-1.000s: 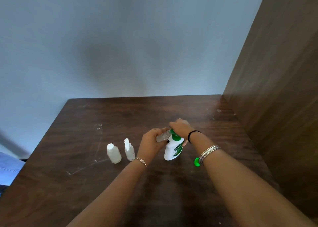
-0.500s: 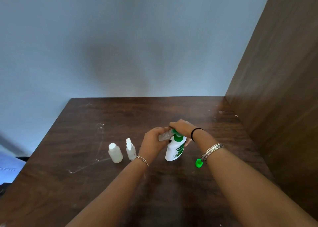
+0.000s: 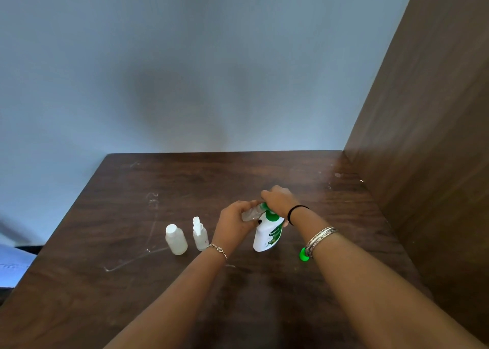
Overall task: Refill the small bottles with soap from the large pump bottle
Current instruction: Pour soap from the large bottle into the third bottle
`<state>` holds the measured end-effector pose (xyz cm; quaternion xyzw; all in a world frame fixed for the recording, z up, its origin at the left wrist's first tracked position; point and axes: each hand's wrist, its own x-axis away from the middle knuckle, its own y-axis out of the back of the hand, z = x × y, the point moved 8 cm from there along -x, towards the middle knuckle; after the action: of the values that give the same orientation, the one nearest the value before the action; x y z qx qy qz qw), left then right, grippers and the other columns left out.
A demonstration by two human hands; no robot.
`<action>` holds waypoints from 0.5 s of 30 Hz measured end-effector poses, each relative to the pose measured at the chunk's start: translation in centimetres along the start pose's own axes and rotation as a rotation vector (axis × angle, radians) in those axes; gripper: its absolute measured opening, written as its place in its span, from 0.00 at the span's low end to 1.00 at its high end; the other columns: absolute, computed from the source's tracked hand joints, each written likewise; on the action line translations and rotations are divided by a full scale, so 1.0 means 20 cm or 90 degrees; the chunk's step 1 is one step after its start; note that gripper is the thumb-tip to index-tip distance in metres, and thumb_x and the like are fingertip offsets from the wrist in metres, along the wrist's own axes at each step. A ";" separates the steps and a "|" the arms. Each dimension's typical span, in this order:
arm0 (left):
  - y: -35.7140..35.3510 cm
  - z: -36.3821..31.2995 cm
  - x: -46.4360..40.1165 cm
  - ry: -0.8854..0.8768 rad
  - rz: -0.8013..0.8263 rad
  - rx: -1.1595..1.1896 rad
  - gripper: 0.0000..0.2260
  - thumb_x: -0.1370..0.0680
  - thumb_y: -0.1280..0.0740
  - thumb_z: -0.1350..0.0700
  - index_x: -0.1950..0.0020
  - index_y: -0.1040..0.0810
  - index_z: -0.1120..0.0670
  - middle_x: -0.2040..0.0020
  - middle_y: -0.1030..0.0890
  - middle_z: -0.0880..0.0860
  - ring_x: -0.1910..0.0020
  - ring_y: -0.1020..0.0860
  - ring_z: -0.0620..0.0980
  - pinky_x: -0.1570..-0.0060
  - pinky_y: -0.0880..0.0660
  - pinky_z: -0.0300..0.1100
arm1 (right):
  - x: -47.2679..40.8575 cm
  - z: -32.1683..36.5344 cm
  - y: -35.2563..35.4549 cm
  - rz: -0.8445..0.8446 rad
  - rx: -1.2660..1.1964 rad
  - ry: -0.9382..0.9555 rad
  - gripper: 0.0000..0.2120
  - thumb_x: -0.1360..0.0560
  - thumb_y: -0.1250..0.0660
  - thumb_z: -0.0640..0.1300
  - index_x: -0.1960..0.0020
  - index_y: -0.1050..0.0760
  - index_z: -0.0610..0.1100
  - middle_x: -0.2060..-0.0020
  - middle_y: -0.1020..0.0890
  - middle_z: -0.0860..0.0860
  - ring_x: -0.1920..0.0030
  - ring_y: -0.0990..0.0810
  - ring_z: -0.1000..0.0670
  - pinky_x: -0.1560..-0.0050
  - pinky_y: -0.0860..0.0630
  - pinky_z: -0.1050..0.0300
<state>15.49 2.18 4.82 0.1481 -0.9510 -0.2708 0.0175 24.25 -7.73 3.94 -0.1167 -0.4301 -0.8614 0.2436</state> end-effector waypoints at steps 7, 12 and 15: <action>-0.01 -0.01 0.00 -0.001 0.006 0.006 0.18 0.29 0.29 0.60 0.40 0.22 0.52 0.49 0.21 0.49 0.50 0.24 0.44 0.52 0.32 0.31 | 0.00 0.00 0.00 0.036 0.006 0.000 0.13 0.25 0.43 0.48 0.53 0.28 0.39 0.55 0.25 0.42 0.55 0.23 0.41 0.55 0.21 0.46; -0.01 0.01 0.02 0.018 0.005 0.017 0.18 0.29 0.29 0.61 0.40 0.23 0.53 0.48 0.21 0.49 0.51 0.26 0.42 0.52 0.33 0.31 | 0.01 0.01 0.00 0.012 0.034 0.014 0.12 0.26 0.42 0.49 0.56 0.29 0.40 0.54 0.24 0.42 0.56 0.24 0.43 0.54 0.24 0.50; 0.00 -0.01 0.01 0.009 0.008 0.020 0.18 0.29 0.29 0.60 0.40 0.23 0.53 0.49 0.21 0.49 0.52 0.26 0.42 0.56 0.33 0.27 | 0.02 0.01 0.00 0.062 0.006 -0.008 0.11 0.24 0.42 0.49 0.52 0.30 0.41 0.53 0.25 0.43 0.52 0.23 0.41 0.53 0.21 0.46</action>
<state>15.23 1.97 5.03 0.1446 -0.9558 -0.2547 0.0237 23.83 -7.68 4.17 -0.1415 -0.4294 -0.8459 0.2829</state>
